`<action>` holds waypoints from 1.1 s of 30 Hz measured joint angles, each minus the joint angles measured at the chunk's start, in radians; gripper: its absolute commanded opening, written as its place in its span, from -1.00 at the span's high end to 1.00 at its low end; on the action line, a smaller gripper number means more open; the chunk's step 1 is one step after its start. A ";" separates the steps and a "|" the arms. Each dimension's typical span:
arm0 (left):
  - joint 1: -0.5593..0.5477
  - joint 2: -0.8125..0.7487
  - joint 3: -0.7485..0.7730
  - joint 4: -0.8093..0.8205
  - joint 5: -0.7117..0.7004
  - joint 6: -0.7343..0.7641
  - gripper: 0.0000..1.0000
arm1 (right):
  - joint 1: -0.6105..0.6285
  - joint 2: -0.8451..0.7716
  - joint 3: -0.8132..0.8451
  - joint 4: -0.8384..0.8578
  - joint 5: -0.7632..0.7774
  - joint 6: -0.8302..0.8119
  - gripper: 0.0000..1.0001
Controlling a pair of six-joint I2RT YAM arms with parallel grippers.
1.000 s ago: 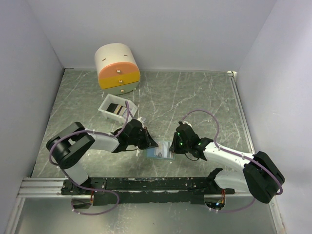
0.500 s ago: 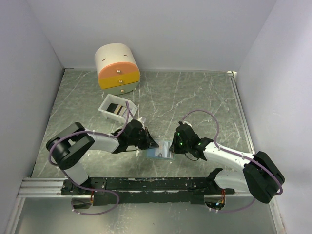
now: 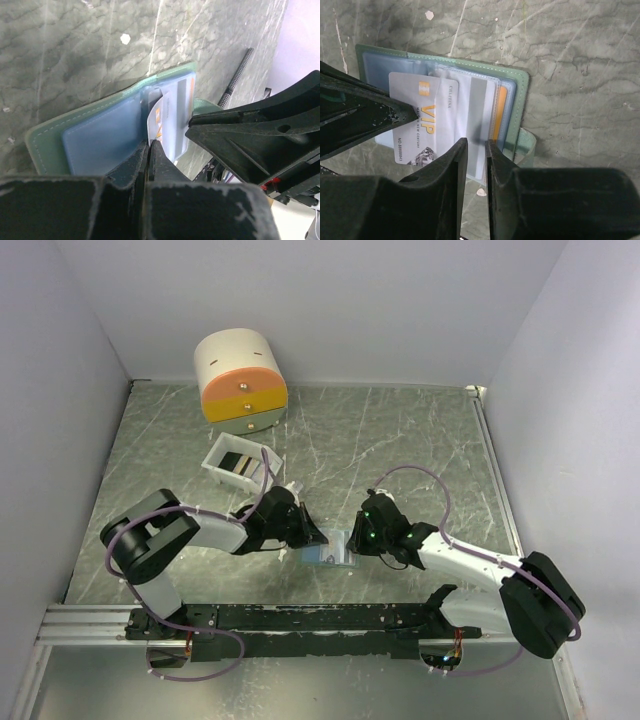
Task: Put the credit cards into the card holder
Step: Insert the credit card into the card holder.
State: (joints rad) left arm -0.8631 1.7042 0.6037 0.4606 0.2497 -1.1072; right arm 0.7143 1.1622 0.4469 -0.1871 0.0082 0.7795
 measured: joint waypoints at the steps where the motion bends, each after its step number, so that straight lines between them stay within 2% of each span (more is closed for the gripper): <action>1: 0.000 0.002 0.003 -0.001 0.000 0.000 0.76 | 0.000 -0.003 0.000 -0.002 0.000 0.002 0.54; 7: -0.008 -0.001 0.027 -0.056 -0.024 0.015 0.29 | 0.000 -0.027 0.001 -0.026 0.004 0.010 0.51; 11: -0.010 -0.020 0.034 -0.111 -0.050 0.030 0.09 | 0.000 -0.035 0.006 -0.050 0.017 0.014 0.49; 26: -0.011 -0.053 0.051 -0.180 -0.075 0.049 -0.05 | 0.000 -0.007 0.007 -0.054 0.032 0.018 0.55; 29: -0.016 -0.066 0.052 -0.200 -0.087 0.053 -0.25 | 0.000 0.001 0.005 -0.044 0.029 0.023 0.56; 33: -0.025 -0.091 0.056 -0.232 -0.106 0.063 -0.16 | 0.000 0.001 -0.001 -0.035 0.023 0.026 0.58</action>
State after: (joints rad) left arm -0.8879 1.6131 0.6601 0.2291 0.1440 -1.0439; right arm 0.7143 1.1633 0.4461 -0.2218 0.0315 0.8059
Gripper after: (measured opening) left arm 0.616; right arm 0.217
